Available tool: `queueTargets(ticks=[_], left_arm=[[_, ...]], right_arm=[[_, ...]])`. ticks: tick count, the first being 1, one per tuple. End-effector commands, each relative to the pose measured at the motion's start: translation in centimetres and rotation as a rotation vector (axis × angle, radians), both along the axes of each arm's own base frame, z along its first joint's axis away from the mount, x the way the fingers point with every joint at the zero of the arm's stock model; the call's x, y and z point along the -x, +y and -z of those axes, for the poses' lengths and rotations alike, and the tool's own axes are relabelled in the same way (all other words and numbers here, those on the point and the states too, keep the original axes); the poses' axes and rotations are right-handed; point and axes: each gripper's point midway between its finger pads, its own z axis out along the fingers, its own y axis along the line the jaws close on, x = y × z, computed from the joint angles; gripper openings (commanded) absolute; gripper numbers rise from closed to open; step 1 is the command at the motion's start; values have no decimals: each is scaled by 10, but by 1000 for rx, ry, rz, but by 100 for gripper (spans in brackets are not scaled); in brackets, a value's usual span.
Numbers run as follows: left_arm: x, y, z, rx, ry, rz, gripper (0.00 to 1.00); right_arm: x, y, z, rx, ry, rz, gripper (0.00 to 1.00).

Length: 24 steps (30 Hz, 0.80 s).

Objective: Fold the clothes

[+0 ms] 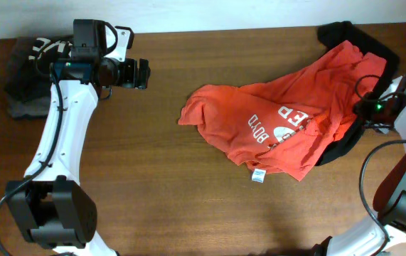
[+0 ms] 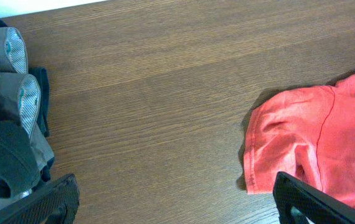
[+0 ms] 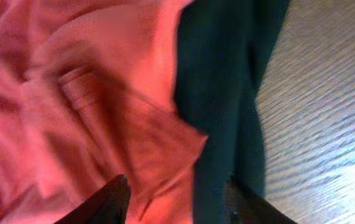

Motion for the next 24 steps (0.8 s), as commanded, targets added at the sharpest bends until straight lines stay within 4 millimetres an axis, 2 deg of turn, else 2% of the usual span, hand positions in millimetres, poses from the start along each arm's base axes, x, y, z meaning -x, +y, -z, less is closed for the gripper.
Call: queueTargets(ticks=[1, 8, 13, 15, 21, 22, 23, 24], left_arm=[[-4, -10, 5, 5, 8, 26, 99], [-5, -11, 10, 4, 19, 29, 99], [-5, -11, 10, 4, 19, 29, 99], [-5, -11, 10, 4, 19, 29, 99], [-6, -11, 10, 4, 15, 29, 99], [-6, -11, 10, 4, 13, 29, 99], [-7, -11, 9, 5, 8, 29, 99], [-8, -11, 8, 5, 4, 29, 99]], right_arm=[[-2, 0, 19, -21, 26, 1, 48], [-3, 0, 34, -34, 43, 0, 32], [-18, 11, 24, -89, -43, -45, 6], [-31, 19, 8, -133, -118, -88, 4], [-48, 44, -37, -185, -198, -175, 4], [-53, 56, -51, -191, -225, -217, 4], [-64, 81, -77, -205, -287, -308, 4], [-70, 99, -93, -216, -323, -364, 4]])
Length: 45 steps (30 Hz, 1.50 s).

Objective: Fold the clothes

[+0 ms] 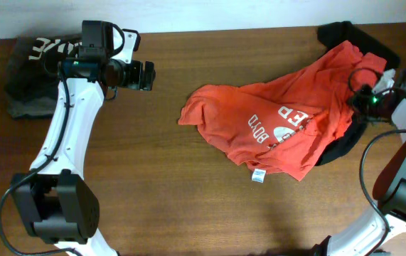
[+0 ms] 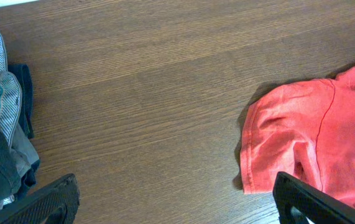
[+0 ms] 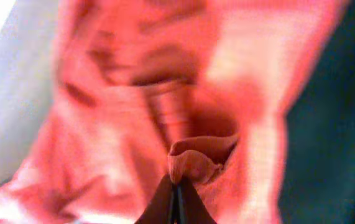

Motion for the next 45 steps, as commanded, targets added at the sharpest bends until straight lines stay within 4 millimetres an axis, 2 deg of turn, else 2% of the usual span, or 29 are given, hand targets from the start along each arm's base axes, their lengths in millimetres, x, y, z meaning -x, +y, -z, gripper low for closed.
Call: queueTargets(ticks=[1, 7, 8, 9, 10, 13, 19, 21, 24, 29, 35, 39, 42, 45], left_arm=[[-6, -3, -5, 7, -24, 11, 99], [-10, -2, -8, 8, -40, 10, 99], [-10, -1, -8, 8, -43, 8, 99], [-11, 2, -8, 3, -44, 1, 99], [-12, 10, -8, -5, -44, -19, 99], [-13, 28, -7, -5, -39, -55, 99], [-7, 67, -4, -7, -6, -132, 99], [-4, 87, -4, -7, 1, -173, 99], [-1, 107, -7, -7, 2, -215, 99], [11, 130, -17, -7, 3, -258, 99], [17, 126, -33, 0, -28, -224, 99], [20, 128, -41, -1, -44, -229, 99], [23, 128, -47, -2, -54, -232, 99], [24, 129, -51, -4, -64, -233, 99]], right_arm=[[-35, 72, -94, -39, -242, -232, 4], [-50, 190, -178, -33, -390, -492, 4], [-49, 230, -206, -31, -437, -576, 4], [-48, 250, -219, -31, -461, -615, 4], [-44, 281, -241, -23, -506, -674, 4], [-39, 321, -271, 28, -568, -722, 4], [-26, 369, -311, 90, -657, -757, 4], [-19, 387, -325, 102, -689, -770, 4], [-15, 400, -327, 131, -695, -763, 4], [-13, 420, -308, 191, -650, -753, 4], [-21, 452, -271, 207, -602, -788, 4], [-38, 479, -247, 195, -621, -813, 4], [-48, 507, -241, 173, -694, -833, 4], [-43, 532, -246, 151, -755, -858, 4]])
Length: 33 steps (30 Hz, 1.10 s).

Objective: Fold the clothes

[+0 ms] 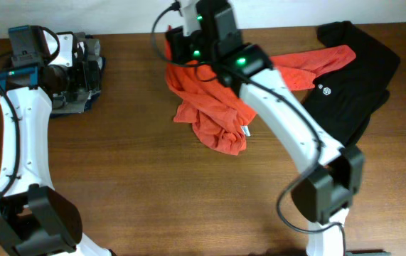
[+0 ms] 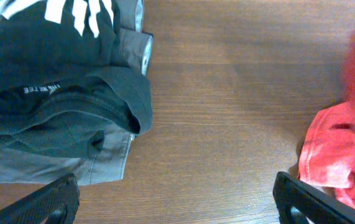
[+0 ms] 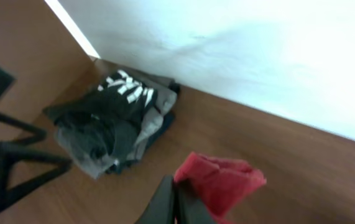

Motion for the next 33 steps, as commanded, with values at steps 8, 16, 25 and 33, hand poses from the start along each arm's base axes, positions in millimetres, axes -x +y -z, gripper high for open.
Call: queueTargets(ticks=[8, 16, 25, 33], left_arm=[[5, 16, -31, -14, -71, -20, 99], [8, 18, -31, -4, -64, -26, 99], [-1, -16, -33, 114, -117, 156, 99], [-20, -44, 15, 246, -92, 363, 99]], right_arm=[[42, 74, -30, -72, -95, -87, 4], [35, 72, -27, -50, -117, -20, 4], [34, 53, -2, -1, -10, -47, 4], [58, 59, -1, -72, 81, -262, 4]])
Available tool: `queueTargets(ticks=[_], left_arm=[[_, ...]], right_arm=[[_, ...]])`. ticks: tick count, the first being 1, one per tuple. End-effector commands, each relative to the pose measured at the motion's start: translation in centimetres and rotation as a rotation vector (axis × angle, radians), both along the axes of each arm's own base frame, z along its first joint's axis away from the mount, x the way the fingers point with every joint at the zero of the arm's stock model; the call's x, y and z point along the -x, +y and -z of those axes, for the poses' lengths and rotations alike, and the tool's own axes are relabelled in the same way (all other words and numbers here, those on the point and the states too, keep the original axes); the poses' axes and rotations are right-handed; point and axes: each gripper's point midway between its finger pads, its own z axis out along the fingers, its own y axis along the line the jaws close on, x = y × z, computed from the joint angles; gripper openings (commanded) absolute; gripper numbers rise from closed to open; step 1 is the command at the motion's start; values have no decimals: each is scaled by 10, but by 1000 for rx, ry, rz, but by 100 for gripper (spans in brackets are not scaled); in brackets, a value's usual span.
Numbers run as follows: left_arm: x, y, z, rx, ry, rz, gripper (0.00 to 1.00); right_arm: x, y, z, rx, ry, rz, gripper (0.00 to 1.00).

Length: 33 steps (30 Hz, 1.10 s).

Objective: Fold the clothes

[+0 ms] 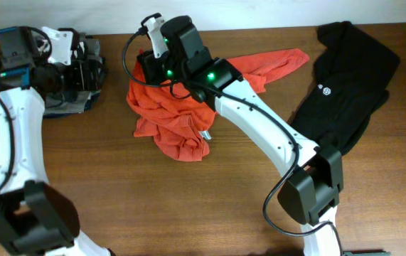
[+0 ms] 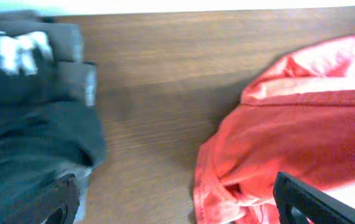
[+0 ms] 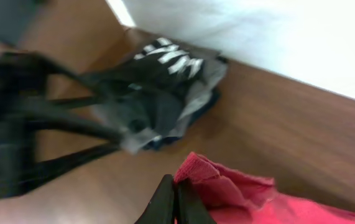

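Note:
An orange-red T-shirt (image 1: 181, 117) lies bunched at the table's back middle, one sleeve trailing right. My right gripper (image 1: 146, 62) is shut on a fold of its edge (image 3: 205, 171) at the shirt's upper left. A black garment (image 1: 348, 78) lies spread at the back right. My left gripper (image 1: 89, 71) stands open just right of a dark folded pile (image 1: 60, 67), with the shirt (image 2: 289, 143) to its right and nothing between its fingers (image 2: 46, 205).
The dark pile of folded grey and black clothes (image 2: 22, 112) sits at the back left corner. The white wall runs along the table's far edge (image 1: 259, 28). Bare wood (image 1: 188, 206) covers the front half of the table.
My right gripper has moved further left with the shirt's edge in it, and the shirt's bulk lies more to the left. The left arm has shifted slightly by the dark pile.
The shirt first lay crumpled at the right, partly over the black garment, with my right gripper at its far edge. Then that gripper shut on a fold. Later it held the fold far to the left, the black garment uncovered, and now further left still.

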Motion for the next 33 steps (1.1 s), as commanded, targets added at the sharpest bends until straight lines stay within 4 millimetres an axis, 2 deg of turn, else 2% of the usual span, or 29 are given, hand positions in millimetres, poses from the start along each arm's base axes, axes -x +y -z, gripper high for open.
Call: queueTargets(ticks=[1, 8, 11, 19, 26, 30, 31, 32, 33], left_arm=[[-12, -24, 26, 105, -15, 174, 99], [-33, -48, 69, 312, -33, 301, 99], [-35, -60, 74, 410, -71, 378, 99], [-36, -83, 72, 618, -166, 529, 99], [-31, -113, 77, 655, -147, 593, 99], [-22, -125, 55, 755, -208, 689, 99], [-19, -126, 48, 785, -226, 714, 97], [-17, -126, 43, 807, -242, 731, 90], [-17, -124, 41, 820, -237, 728, 76]], right_arm=[[19, 7, -28, -98, 13, -151, 4], [39, 2, -49, -166, 32, -291, 4], [50, -2, -58, -175, 24, -341, 4], [60, -9, -72, -161, -8, -360, 4], [60, -9, -72, -161, -8, -360, 4], [60, -10, -71, -158, -3, -357, 4], [59, -12, -71, -158, -1, -354, 4], [58, -13, -71, -157, 0, -350, 4], [56, -15, -70, -156, 2, -345, 4]])
